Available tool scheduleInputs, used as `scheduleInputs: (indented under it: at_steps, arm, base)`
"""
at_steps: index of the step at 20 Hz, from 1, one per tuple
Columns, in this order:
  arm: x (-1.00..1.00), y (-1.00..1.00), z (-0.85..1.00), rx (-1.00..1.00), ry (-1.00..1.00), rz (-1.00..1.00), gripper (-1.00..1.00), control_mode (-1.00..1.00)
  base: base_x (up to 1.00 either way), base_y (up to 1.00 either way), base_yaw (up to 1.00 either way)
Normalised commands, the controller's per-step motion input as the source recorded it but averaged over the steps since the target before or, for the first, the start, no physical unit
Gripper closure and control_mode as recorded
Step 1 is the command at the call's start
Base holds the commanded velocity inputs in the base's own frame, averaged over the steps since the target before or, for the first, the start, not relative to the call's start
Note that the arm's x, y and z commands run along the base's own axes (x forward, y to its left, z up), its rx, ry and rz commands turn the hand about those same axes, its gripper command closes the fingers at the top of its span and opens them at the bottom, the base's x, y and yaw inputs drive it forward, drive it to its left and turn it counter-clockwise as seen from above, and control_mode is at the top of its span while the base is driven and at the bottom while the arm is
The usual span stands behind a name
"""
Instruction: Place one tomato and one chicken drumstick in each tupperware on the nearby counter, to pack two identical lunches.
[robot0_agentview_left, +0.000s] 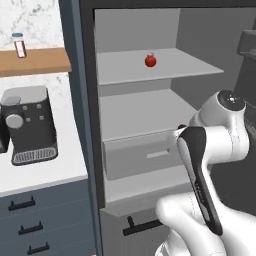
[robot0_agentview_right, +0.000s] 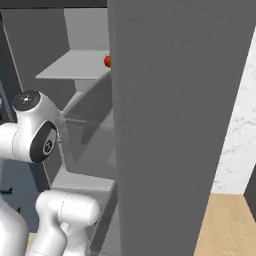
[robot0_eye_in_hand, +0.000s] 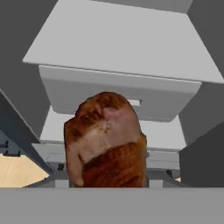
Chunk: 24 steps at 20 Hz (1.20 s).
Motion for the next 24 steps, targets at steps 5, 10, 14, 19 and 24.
scheduleInputs:
  at_steps: [5, 10, 14, 19, 24]
  arm:
    - [0.0, 0.0, 0.0, 0.0, 0.0, 0.0, 1.0, 1.0]
    - [0.0, 0.0, 0.0, 0.0, 0.0, 0.0, 1.0, 1.0]
    - [0.0, 0.0, 0.0, 0.0, 0.0, 0.0, 1.0, 1.0]
    - [0.0, 0.0, 0.0, 0.0, 0.0, 0.0, 1.0, 1.0]
    - [0.0, 0.0, 0.0, 0.0, 0.0, 0.0, 1.0, 1.0]
  base:
    - [-1.0, 0.22, 0.2]
    - [-0.13, 1.0, 0.07]
    - [0.15, 1.0, 0.0]
    - [0.37, 1.0, -0.01]
    - [0.41, 1.0, -0.02]
